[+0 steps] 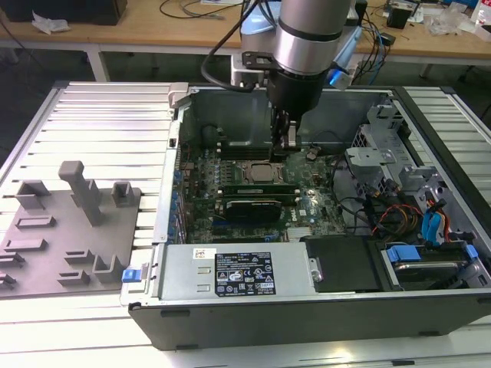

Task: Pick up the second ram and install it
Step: 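Press down the second ram until it locks into place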

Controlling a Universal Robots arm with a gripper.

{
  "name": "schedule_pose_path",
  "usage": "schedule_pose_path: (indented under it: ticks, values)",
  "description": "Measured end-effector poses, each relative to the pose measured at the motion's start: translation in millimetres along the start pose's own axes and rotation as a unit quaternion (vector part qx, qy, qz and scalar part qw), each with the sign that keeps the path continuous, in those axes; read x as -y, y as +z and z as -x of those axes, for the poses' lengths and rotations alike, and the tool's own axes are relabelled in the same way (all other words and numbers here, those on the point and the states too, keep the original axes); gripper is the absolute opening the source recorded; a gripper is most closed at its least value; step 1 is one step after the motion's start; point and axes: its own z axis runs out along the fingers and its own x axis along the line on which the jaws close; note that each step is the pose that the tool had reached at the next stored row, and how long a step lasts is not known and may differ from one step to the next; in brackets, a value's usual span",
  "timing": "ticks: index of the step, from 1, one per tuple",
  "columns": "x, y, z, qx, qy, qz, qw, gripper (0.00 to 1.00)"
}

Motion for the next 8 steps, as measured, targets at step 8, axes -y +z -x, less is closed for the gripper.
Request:
schedule_pose_path:
  ticks: [8]
  values:
    - [25.8,7.0,0.2,-0.0002,0.0,0.0001,1.0,0.11]
